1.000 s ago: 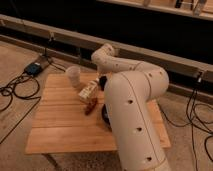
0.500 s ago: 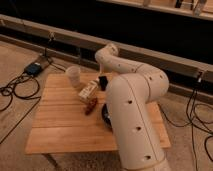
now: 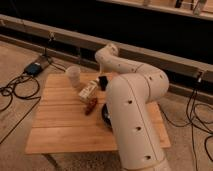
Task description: Push the eraser across the table
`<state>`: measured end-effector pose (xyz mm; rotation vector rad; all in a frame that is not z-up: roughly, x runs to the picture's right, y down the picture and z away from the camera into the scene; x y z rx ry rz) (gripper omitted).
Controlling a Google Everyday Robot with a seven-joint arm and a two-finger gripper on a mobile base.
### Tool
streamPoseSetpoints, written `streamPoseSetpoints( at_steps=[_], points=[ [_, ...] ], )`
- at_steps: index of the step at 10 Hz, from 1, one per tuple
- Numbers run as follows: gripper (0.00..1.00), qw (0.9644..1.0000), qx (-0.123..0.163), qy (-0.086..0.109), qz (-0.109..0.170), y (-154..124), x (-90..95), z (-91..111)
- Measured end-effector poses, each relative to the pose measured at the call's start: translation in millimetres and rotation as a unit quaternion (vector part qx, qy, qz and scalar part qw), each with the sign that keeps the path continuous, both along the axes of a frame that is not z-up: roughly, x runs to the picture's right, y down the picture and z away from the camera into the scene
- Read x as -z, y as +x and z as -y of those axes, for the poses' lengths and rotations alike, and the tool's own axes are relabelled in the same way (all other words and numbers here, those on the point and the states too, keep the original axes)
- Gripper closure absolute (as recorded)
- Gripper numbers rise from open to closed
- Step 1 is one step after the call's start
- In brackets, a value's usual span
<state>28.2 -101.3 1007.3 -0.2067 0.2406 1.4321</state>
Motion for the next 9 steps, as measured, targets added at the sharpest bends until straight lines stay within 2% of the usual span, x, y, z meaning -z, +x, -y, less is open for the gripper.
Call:
streamPoseSetpoints(
  at_steps=[3,9],
  points=[
    [0.35,0.9999,0.003,0.01,0.007,0,-10.8,4],
    [0.35,0.9987,0.028,0.03,0.032,-11,-46.0,16]
  ],
)
